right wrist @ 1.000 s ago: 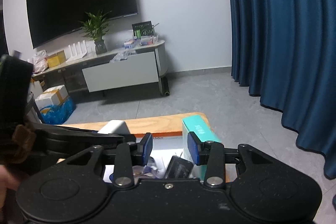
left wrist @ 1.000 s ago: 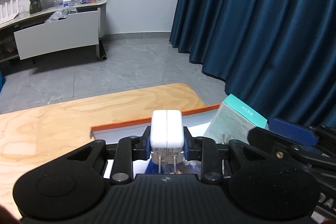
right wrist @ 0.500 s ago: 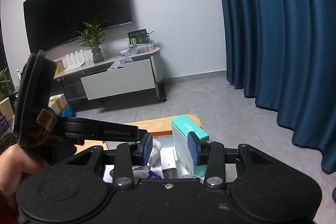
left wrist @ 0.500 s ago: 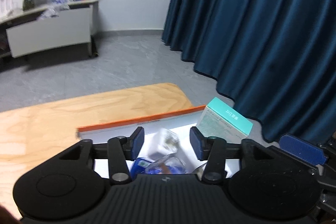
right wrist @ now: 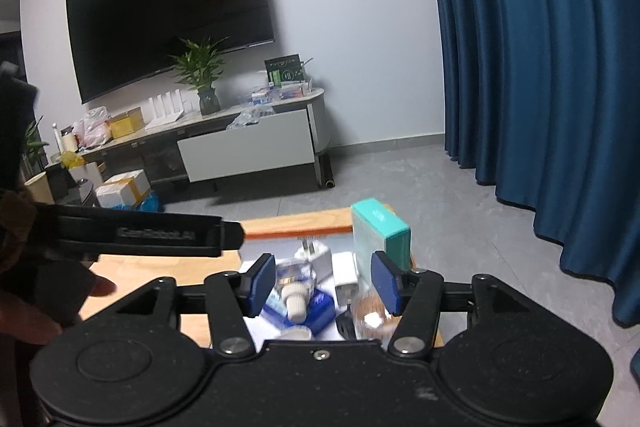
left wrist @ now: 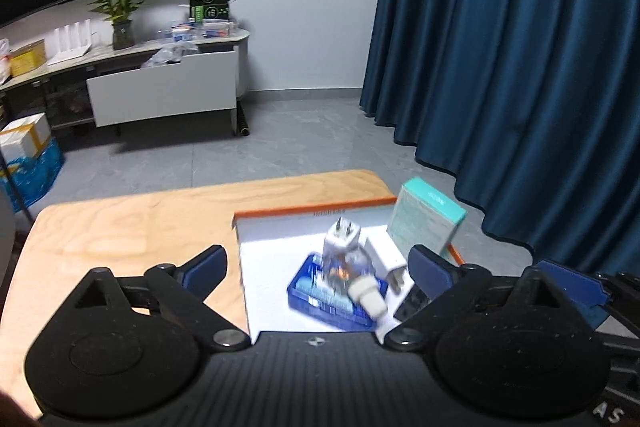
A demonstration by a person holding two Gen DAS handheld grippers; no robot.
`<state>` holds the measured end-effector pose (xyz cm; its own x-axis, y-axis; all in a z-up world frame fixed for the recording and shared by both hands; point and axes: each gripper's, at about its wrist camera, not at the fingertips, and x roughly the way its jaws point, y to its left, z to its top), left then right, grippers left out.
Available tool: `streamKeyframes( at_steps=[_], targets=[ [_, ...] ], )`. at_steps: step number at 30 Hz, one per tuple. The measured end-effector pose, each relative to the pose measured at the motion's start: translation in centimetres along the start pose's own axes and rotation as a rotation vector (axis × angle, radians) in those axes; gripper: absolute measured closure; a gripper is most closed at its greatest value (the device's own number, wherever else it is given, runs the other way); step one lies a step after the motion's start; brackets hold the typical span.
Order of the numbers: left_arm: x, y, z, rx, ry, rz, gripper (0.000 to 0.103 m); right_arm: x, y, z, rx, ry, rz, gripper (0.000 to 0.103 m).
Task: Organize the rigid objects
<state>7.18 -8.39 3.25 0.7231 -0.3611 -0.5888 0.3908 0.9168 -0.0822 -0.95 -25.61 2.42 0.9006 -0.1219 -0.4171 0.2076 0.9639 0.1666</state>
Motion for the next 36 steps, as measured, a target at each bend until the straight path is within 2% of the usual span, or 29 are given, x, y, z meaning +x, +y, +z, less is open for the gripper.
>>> streamKeyframes(
  at_steps=[2,10,19,36],
  targets=[
    [-0.8,0.0,-0.7,-0.015,0.0,0.006,0.0,-0.6,0.0,-0.4,0.004,0.014,0.005,0.036],
    [-2.1,-0.1,-2.4,-0.075,0.061,0.062,0.0,-1.5,0.4,-1.5,-0.011,0.052,0.016,0.031],
    [-2.7,0.2,-3.8,-0.084,0.088,0.12,0.0,-2.2,0.1,-2.2,-0.013,0.068,0.004,0.029],
    [-3.5,-0.5,-4.6,-0.073,0.08,0.108,0.0,-2.9,0.6,-2.6,-0.028,0.069,0.007,0.029]
  ],
)
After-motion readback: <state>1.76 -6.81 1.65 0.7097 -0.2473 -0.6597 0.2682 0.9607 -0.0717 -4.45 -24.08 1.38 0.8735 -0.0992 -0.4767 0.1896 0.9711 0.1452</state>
